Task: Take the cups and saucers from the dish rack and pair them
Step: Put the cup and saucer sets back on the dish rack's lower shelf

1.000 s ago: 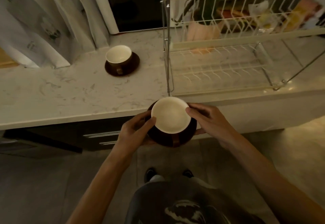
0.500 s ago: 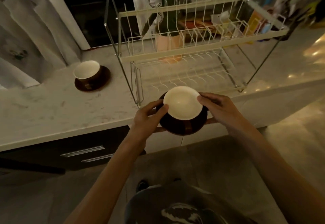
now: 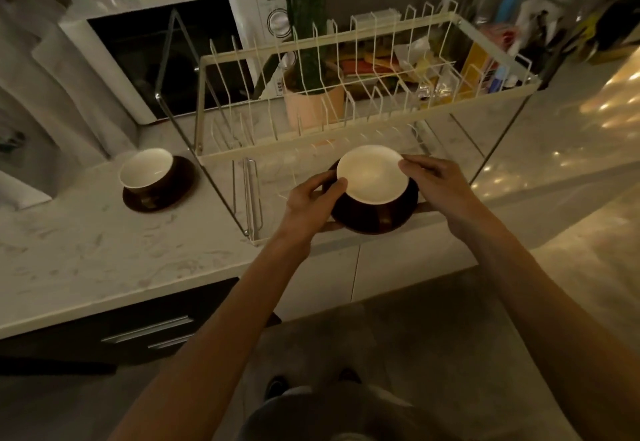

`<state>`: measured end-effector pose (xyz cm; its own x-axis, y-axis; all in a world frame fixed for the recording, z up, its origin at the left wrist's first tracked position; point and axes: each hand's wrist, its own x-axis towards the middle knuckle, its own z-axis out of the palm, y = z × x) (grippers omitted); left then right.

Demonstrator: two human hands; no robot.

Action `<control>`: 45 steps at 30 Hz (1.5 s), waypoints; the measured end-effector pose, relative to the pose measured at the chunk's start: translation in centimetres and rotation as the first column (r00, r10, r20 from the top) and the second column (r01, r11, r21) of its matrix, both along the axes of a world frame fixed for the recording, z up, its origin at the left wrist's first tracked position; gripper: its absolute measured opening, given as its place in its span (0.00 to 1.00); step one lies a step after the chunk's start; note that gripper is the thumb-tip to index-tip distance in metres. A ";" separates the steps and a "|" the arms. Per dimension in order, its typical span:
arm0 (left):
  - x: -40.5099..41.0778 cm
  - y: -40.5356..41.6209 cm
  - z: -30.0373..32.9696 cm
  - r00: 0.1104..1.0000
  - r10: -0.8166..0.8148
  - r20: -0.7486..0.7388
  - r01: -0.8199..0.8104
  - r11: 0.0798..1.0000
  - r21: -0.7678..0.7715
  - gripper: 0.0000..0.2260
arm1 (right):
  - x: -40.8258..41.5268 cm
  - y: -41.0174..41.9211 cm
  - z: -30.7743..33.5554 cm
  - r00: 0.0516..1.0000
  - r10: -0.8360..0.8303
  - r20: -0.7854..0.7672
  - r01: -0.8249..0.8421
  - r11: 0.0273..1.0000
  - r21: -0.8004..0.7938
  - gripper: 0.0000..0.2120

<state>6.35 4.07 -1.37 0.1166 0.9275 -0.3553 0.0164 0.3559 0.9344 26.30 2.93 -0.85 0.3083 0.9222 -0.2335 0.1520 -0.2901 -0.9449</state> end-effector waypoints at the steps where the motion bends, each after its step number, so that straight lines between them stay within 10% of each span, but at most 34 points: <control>1: 0.6 0.7 -0.1 1.000 -0.002 0.004 0.002 1.000 -0.005 0.16 | 0.3 0.7 0.0 1.000 -0.018 0.000 0.018 1.000 -0.004 0.12; 30: 8.0 10.9 -2.7 0.998 -0.002 0.059 0.007 0.997 -0.071 0.19 | 5.7 10.4 -3.2 0.975 -0.094 0.203 0.092 0.996 0.021 0.10; 45: 5.7 9.3 -0.9 0.937 -0.207 -0.281 0.240 0.967 0.087 0.10 | 4.3 8.8 -2.7 0.806 0.043 0.591 -0.093 0.994 0.054 0.14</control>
